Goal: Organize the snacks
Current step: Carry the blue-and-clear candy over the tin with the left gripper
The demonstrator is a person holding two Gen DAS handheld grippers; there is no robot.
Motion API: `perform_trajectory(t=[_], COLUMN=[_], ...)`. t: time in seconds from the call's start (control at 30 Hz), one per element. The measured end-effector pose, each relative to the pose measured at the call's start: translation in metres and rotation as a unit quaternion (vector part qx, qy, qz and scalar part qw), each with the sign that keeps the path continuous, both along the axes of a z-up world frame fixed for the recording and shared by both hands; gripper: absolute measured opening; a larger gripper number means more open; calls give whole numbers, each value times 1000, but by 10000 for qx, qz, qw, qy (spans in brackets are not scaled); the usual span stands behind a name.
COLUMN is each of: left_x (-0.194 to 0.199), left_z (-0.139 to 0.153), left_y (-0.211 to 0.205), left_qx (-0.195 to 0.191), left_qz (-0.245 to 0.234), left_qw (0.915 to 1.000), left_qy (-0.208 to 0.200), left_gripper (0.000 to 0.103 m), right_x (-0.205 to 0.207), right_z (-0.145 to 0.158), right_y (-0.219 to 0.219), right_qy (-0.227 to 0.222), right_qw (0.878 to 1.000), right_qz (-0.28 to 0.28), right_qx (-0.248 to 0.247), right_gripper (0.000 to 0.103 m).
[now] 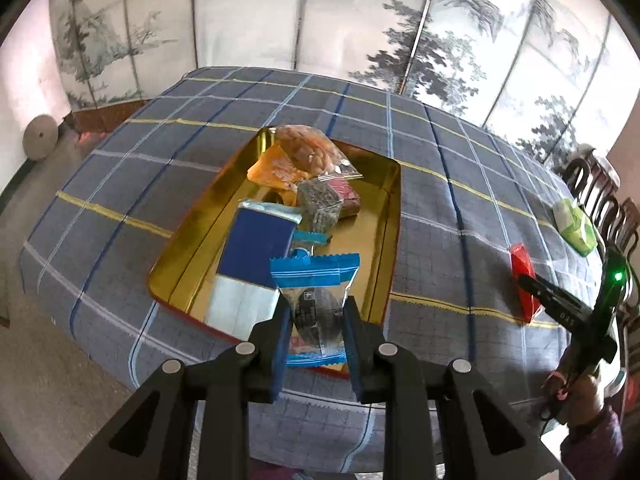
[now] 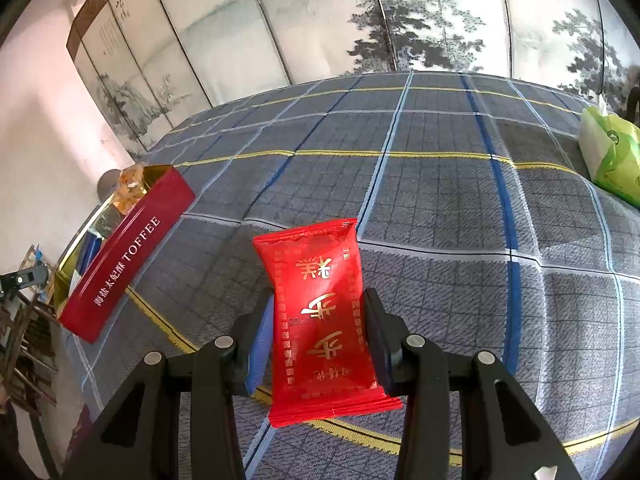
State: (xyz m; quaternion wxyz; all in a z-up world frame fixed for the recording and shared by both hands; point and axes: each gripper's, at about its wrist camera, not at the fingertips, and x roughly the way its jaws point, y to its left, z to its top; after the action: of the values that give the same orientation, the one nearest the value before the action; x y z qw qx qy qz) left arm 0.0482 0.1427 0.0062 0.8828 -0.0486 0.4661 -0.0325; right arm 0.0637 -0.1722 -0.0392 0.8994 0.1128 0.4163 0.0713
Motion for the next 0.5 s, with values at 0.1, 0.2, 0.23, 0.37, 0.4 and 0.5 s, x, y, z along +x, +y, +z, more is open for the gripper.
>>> perform_trajectory(t=[0.1, 0.2, 0.23, 0.37, 0.4, 0.5], left_x=[5, 12, 16, 26, 28, 33], left_z=[0, -3, -5, -11, -13, -17], left_y=[-4, -6, -5, -5, -5, -6], left_qx=[77, 82, 73, 28, 30, 22], left_qz=[-114, -175, -178, -201, -215, -264], left_qw=[9999, 9998, 9998, 9998, 9998, 9996], left_qy=[-73, -77, -58, -14, -7, -13], left_gripper=[25, 25, 25, 25, 25, 25], right_x=[0, 1, 1, 1, 2, 2], right_z=[-1, -2, -2, -2, -3, -3], right_y=[1, 2, 2, 2, 2, 2], right_qy=[27, 65, 72, 92, 97, 112], right_qw=[10000, 10000, 9999, 9999, 9999, 9999], right_qz=[-9, -10, -11, -11, -11, -6], right_qx=[-32, -68, -75, -95, -100, -120], right_gripper=[40, 40, 40, 40, 40, 40])
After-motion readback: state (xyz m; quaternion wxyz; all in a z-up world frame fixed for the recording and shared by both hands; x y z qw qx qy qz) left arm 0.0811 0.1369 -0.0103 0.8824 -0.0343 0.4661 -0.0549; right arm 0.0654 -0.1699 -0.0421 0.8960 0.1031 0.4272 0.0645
